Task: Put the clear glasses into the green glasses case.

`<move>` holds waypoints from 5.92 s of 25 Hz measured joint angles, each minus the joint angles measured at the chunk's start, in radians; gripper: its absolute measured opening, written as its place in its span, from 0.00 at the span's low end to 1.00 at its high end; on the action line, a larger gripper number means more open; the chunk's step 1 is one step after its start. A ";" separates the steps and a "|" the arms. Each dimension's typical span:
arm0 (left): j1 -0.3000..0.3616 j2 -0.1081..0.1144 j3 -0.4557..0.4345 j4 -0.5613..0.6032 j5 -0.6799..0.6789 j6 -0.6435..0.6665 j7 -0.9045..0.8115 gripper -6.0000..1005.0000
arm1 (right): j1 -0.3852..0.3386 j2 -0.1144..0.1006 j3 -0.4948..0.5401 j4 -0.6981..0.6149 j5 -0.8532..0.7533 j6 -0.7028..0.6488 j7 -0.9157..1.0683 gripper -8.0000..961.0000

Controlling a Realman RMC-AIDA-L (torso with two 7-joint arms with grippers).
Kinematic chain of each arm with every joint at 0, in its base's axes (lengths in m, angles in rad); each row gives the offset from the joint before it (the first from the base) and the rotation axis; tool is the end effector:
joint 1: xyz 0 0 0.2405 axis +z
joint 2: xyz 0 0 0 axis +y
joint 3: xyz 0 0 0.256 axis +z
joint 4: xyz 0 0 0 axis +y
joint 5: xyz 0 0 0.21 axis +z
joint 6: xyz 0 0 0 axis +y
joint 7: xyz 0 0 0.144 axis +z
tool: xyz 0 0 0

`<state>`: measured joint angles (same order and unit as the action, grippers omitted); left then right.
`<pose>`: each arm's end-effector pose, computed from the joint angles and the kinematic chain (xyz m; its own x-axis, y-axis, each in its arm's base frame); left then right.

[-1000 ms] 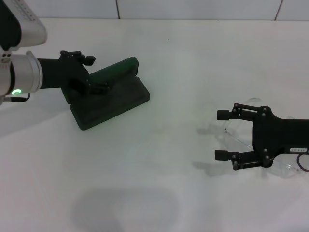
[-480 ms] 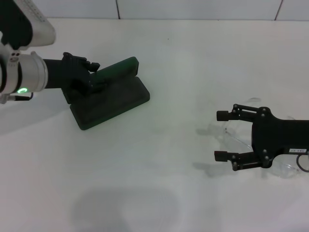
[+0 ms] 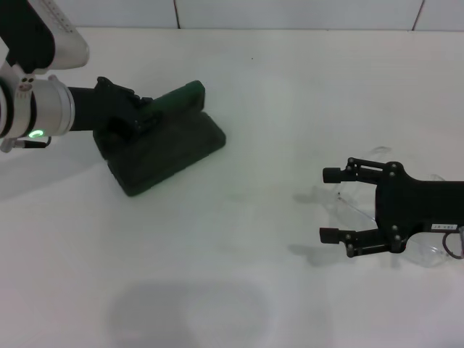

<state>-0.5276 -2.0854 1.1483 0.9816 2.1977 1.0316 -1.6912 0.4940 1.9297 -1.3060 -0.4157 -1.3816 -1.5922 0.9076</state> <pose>-0.2413 0.3948 -0.0024 0.9561 0.2789 0.0901 0.2834 -0.8018 -0.5261 0.2575 0.2995 -0.0133 0.8251 -0.0089 -0.5649 -0.1044 -0.9851 -0.1369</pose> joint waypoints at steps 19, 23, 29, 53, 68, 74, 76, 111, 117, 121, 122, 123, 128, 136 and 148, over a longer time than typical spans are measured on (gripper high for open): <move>-0.214 0.001 0.094 -0.161 -0.193 0.034 0.282 0.21 | -0.011 0.052 -0.002 -0.011 -0.081 -0.009 -0.009 0.92; -0.294 -0.001 0.133 -0.242 -0.192 0.021 0.295 0.21 | -0.012 0.077 -0.002 -0.013 -0.130 0.001 -0.016 0.92; -0.336 -0.006 0.210 -0.272 -0.200 0.009 0.301 0.21 | -0.013 0.082 -0.003 -0.012 -0.145 0.006 -0.033 0.92; -0.156 0.000 0.239 -0.076 -0.451 0.139 0.261 0.38 | -0.031 0.061 0.013 -0.023 -0.137 0.000 -0.017 0.92; 0.201 0.003 0.170 -0.243 -0.872 0.327 0.657 0.47 | 0.050 0.055 0.039 -0.914 -0.820 -0.153 1.271 0.92; 0.178 0.006 0.134 -0.317 -0.870 0.369 0.684 0.47 | 0.141 0.087 -0.067 -1.042 -1.035 -0.234 1.496 0.92; 0.178 0.006 0.134 -0.321 -0.870 0.369 0.688 0.47 | 0.156 0.086 -0.117 -1.041 -1.066 -0.228 1.540 0.92; 0.170 0.003 0.133 -0.367 -0.878 0.364 0.705 0.47 | 0.100 0.094 -0.363 -0.965 -1.159 -0.004 1.608 0.68; 0.170 0.001 0.107 -0.367 -0.872 0.365 0.705 0.47 | 0.100 0.094 -0.362 -0.963 -1.160 -0.009 1.608 0.59; 0.170 0.000 0.106 -0.367 -0.871 0.365 0.705 0.47 | 0.098 0.092 -0.363 -0.962 -1.160 -0.009 1.608 0.44; 0.170 0.000 0.106 -0.367 -0.871 0.366 0.705 0.47 | 0.098 0.092 -0.363 -0.962 -1.160 -0.009 1.608 0.41; 0.170 0.000 0.106 -0.367 -0.871 0.366 0.705 0.47 | 0.098 0.092 -0.363 -0.962 -1.160 -0.009 1.608 0.37; 0.174 0.001 0.106 -0.367 -0.870 0.367 0.705 0.47 | 0.097 0.092 -0.363 -0.963 -1.160 -0.011 1.606 0.25; 0.180 0.002 0.107 -0.367 -0.871 0.368 0.706 0.47 | 0.094 0.090 -0.361 -0.972 -1.159 0.000 1.591 0.18; 0.192 0.002 0.077 -0.367 -0.879 0.417 0.706 0.47 | 0.019 0.092 -0.195 -1.054 -1.038 0.002 1.449 0.14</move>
<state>-0.3352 -2.0834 1.2254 0.6150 1.3184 1.4484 -0.9850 0.5130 2.0214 -1.5010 -1.4696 -2.4193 -1.5898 2.3567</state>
